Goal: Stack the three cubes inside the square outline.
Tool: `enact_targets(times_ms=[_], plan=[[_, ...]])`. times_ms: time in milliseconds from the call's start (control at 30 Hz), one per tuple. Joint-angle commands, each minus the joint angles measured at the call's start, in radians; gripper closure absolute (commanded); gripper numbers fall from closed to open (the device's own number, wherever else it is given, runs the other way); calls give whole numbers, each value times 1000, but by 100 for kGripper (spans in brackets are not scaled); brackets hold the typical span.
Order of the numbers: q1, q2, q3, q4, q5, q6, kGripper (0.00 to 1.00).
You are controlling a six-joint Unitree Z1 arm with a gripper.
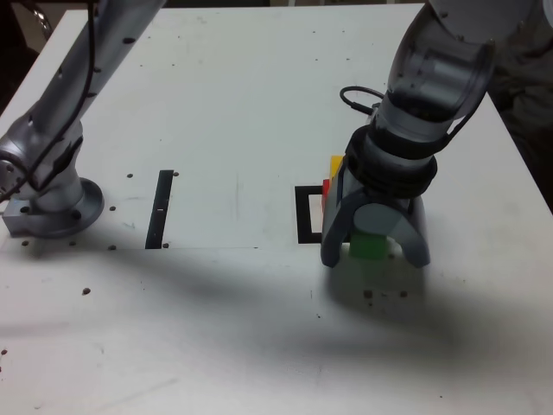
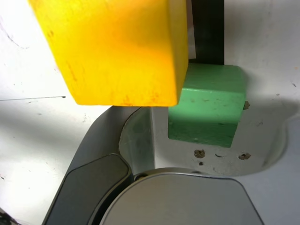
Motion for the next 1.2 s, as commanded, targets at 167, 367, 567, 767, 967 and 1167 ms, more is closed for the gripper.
enact_targets(times_ms=[167,367,567,767,967,1167], plan=[[2,-1,4,-6,-16,-18,59],[-1,-1,2,-26,-15,-8,79],[-1,0,1,-28,-15,-6,80],[-1,-3,0,-28,-15,-6,80],[-3,-3,-3,-28,-19,-5,80],[-17,-10,-19,-19,-37,-7,80]])
